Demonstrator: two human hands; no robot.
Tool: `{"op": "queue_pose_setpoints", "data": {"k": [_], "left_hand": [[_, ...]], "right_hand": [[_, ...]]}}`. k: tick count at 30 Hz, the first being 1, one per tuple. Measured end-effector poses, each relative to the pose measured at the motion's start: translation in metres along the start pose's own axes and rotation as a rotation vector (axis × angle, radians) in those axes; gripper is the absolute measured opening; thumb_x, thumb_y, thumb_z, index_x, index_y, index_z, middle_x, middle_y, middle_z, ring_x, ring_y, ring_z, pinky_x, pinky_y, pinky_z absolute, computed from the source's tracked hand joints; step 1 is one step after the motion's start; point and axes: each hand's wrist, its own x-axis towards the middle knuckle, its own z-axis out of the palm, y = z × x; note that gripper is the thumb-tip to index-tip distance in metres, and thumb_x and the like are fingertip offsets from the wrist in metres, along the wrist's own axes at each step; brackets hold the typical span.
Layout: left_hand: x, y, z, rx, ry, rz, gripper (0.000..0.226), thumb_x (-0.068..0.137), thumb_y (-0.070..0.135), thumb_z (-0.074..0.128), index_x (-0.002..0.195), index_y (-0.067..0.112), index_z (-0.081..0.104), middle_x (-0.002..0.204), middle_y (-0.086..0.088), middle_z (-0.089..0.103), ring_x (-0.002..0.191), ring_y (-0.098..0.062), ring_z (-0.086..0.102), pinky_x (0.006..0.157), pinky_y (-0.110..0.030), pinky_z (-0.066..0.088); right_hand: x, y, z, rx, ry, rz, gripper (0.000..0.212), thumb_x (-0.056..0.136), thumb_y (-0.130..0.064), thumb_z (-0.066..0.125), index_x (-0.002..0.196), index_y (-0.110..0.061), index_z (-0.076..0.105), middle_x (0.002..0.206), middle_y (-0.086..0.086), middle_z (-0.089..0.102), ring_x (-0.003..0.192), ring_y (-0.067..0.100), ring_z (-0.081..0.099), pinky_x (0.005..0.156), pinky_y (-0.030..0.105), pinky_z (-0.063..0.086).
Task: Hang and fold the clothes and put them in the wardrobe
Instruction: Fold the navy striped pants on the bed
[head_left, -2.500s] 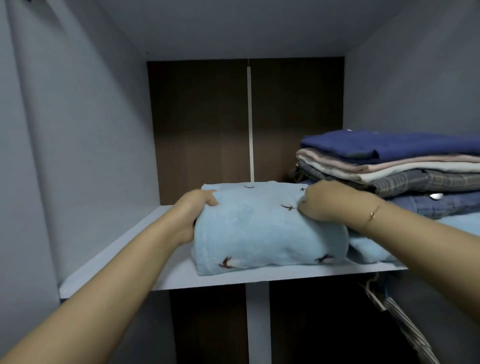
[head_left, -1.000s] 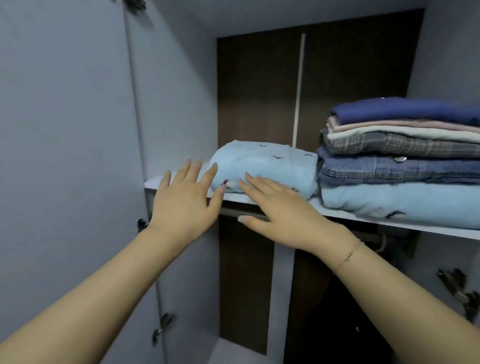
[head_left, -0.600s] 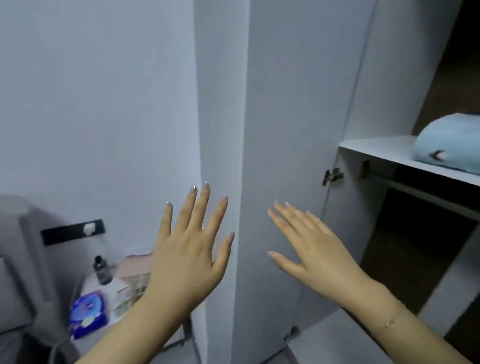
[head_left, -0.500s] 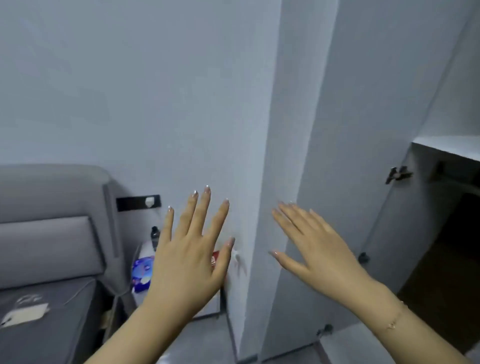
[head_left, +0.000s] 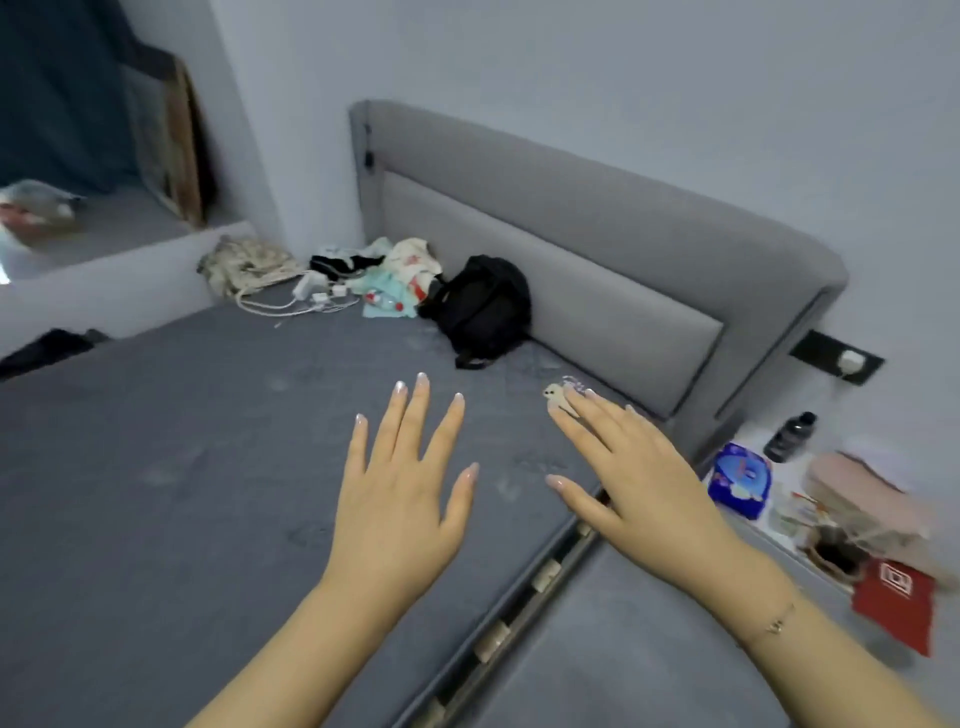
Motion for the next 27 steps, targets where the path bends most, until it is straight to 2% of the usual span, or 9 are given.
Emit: {"op": "queue_pose_setpoints", "data": {"k": [3, 7, 12, 16, 20, 24, 27], "left_hand": [[-0.039, -0.056, -0.003, 0.004, 0.001, -0.238, 0.062, 0.098, 0.054, 0.019, 0.154, 0.035, 0.001, 0.161, 0.006, -0.016, 0.147, -0.011, -0.02, 0.122, -0.042, -0.003], [-0.093, -0.106, -0.005, -0.116, 0.008, -0.559, 0.062, 0.098, 0.056, 0.023, 0.154, 0.039, 0.003, 0.161, 0.01, -0.016, 0.146, -0.006, -0.02, 0.121, -0.037, -0.006], [-0.173, -0.165, -0.011, -0.126, 0.027, -0.827, 0.061, 0.1, 0.048, 0.031, 0.154, 0.036, 0.006, 0.162, 0.009, -0.014, 0.148, -0.008, -0.016, 0.121, -0.036, -0.006], [-0.244, -0.224, -0.013, -0.211, 0.062, -1.047, 0.065, 0.099, 0.039, 0.046, 0.154, 0.033, 0.012, 0.163, 0.006, -0.006, 0.15, -0.012, -0.007, 0.122, -0.041, 0.005], [-0.311, -0.3, -0.007, -0.289, 0.089, -1.2, 0.066, 0.097, 0.034, 0.053, 0.154, 0.028, 0.02, 0.163, 0.004, 0.003, 0.15, -0.014, 0.003, 0.12, -0.041, 0.015], [-0.369, -0.396, 0.01, -0.386, 0.095, -1.291, 0.065, 0.095, 0.023, 0.057, 0.152, 0.024, 0.026, 0.162, 0.0, 0.012, 0.148, -0.018, 0.013, 0.116, -0.038, 0.019], [-0.414, -0.47, 0.031, -0.498, 0.087, -1.405, 0.063, 0.094, 0.015, 0.056, 0.151, 0.017, 0.03, 0.16, -0.005, 0.018, 0.146, -0.022, 0.018, 0.117, -0.039, 0.021]], "right_hand": [[0.048, -0.049, 0.034, 0.052, -0.059, -0.205, 0.066, 0.098, -0.057, 0.03, 0.155, -0.028, 0.014, 0.162, -0.008, 0.004, 0.15, 0.011, 0.004, 0.123, 0.035, 0.01], [0.091, -0.116, 0.082, 0.106, -0.157, -0.438, 0.065, 0.099, -0.056, 0.029, 0.156, -0.028, 0.013, 0.163, -0.008, 0.002, 0.15, 0.013, 0.006, 0.123, 0.033, 0.007], [0.116, -0.213, 0.13, 0.189, -0.266, -0.656, 0.063, 0.099, -0.056, 0.031, 0.155, -0.03, 0.017, 0.163, -0.009, 0.006, 0.15, 0.011, 0.01, 0.123, 0.032, 0.011], [0.121, -0.303, 0.166, 0.216, -0.35, -0.815, 0.063, 0.099, -0.056, 0.03, 0.155, -0.032, 0.014, 0.163, -0.01, 0.005, 0.149, 0.01, 0.011, 0.12, 0.027, 0.006], [0.124, -0.398, 0.21, 0.209, -0.442, -0.911, 0.062, 0.1, -0.055, 0.031, 0.155, -0.033, 0.012, 0.163, -0.01, 0.001, 0.149, 0.011, 0.008, 0.116, 0.022, 0.0], [0.127, -0.49, 0.265, 0.212, -0.509, -0.894, 0.062, 0.101, -0.053, 0.031, 0.155, -0.031, 0.012, 0.163, -0.01, 0.002, 0.149, 0.011, 0.011, 0.12, 0.026, 0.009], [0.131, -0.558, 0.316, 0.195, -0.609, -0.901, 0.062, 0.102, -0.051, 0.031, 0.156, -0.03, 0.009, 0.163, -0.009, -0.001, 0.149, 0.011, 0.011, 0.121, 0.026, 0.01]]}}
